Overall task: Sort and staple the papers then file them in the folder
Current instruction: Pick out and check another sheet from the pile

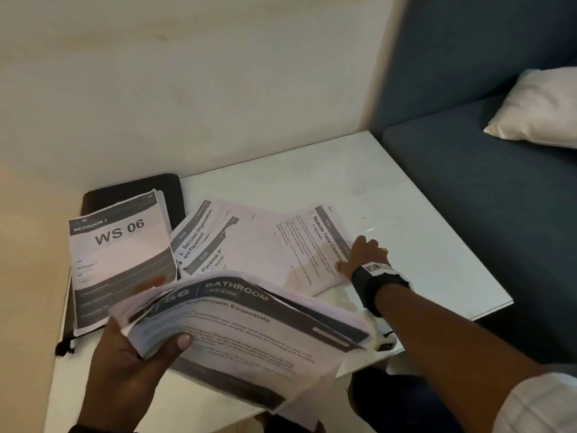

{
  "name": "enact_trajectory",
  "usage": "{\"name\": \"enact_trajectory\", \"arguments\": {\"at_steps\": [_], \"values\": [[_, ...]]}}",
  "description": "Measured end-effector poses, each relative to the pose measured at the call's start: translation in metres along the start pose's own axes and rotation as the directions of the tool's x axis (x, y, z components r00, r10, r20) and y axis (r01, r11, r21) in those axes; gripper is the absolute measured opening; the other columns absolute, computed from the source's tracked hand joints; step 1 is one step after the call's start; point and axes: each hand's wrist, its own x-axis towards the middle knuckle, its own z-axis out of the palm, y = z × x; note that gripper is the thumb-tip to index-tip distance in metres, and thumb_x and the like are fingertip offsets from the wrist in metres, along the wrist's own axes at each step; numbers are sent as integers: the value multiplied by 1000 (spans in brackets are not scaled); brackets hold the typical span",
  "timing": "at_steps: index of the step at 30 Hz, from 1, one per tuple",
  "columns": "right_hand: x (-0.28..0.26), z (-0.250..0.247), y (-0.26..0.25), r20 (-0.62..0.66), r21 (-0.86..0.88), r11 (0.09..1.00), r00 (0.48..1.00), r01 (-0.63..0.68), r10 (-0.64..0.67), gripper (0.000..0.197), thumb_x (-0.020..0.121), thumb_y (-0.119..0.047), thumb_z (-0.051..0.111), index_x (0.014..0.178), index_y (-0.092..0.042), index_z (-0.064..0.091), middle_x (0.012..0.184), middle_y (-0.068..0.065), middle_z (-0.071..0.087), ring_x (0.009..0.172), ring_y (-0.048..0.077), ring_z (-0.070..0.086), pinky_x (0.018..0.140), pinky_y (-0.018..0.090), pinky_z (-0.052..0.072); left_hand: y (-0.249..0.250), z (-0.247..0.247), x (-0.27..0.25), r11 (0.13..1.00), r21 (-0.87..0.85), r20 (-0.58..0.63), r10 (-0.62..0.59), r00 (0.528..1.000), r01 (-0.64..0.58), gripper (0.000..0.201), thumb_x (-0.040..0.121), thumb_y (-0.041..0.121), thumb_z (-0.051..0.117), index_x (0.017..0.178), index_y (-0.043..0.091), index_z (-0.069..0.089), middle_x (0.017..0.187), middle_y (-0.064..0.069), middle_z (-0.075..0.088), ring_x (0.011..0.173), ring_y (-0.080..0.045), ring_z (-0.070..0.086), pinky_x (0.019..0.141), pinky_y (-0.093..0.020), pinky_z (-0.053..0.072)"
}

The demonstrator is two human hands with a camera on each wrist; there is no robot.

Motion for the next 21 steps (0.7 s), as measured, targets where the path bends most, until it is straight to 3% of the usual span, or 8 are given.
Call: {"name": "enact_trajectory", "arguments": {"at_steps": [2, 5, 7, 9, 11, 13, 18, 21], "values": [[5, -2, 1, -14, 63, 998, 1000, -13, 14, 52, 84, -35, 70, 120, -10, 42, 123, 14, 53, 118, 36, 50, 91, 42, 47, 4, 1, -3, 999, 29, -29, 22, 999, -21, 56, 60, 80, 68, 110, 55, 64, 106, 20, 70, 96, 0, 65, 84, -20, 54], [14, -6, 6, -75, 101, 995, 997, 4, 3, 21, 86, -19, 59, 105, -11, 51, 109, 14, 64, 105, 37, 60, 81, 38, 51, 6, 6, -5, 1000, 4, -58, 29, 998, -29, 33, 64, 64, 78, 94, 65, 65, 95, 32, 69, 86, 7, 66, 80, -23, 55], [16, -11, 7, -95, 73, 997, 995, 4, 2, 6, 85, -18, 59, 88, -13, 56, 98, 13, 67, 93, 35, 65, 70, 33, 51, -2, 7, -6, 999, 23, -65, 47, 997, -46, 54, 71, 20, 87, 90, 66, 65, 92, 32, 69, 84, 7, 66, 78, -21, 55], [17, -14, 7, -95, 71, 997, 995, -7, 14, 9, 83, -16, 61, 78, -14, 55, 90, 12, 67, 85, 34, 65, 65, 30, 47, -6, 7, -7, 999, 23, -59, 31, 998, -30, 66, 66, 3, 79, 88, 64, 66, 91, 29, 70, 84, 5, 66, 78, -23, 56], [15, -16, 7, -79, 69, 998, 997, -6, 12, 12, 82, -14, 60, 72, -15, 54, 82, 10, 65, 75, 32, 61, 61, 28, 43, -6, 7, -8, 1000, -6, -54, 23, 998, -23, 62, 65, 4, 76, 88, 61, 69, 91, 25, 72, 85, 2, 66, 78, -27, 56], [12, -17, 7, -78, 85, 996, 997, 20, -13, 12, 82, -12, 57, 70, -15, 54, 78, 7, 61, 76, 32, 62, 60, 26, 41, -9, 7, -7, 1000, -22, -62, 13, 998, -15, 61, 65, 3, 76, 87, 59, 70, 91, 24, 72, 84, 1, 66, 77, -19, 55], [-12, -51, -13, -228, 237, 939, 954, 250, -196, 11, 93, -20, 49, 90, -22, 60, 89, 1, 65, 81, 25, 56, 67, 27, 41, -5, 8, -4, 996, -87, -97, -4, 995, -5, 46, 65, 24, 91, 84, 60, 70, 85, 26, 72, 79, 6, 66, 72, -10, 51], [-38, -84, -41, -272, 369, 825, 899, 428, -344, 8, 94, -23, 49, 91, -29, 52, 85, -2, 67, 78, 24, 61, 61, 30, 44, -7, 9, -4, 990, -142, -122, -13, 992, -4, 54, 68, 6, 82, 87, 56, 72, 89, 23, 74, 86, 4, 67, 80, -14, 52]]}}
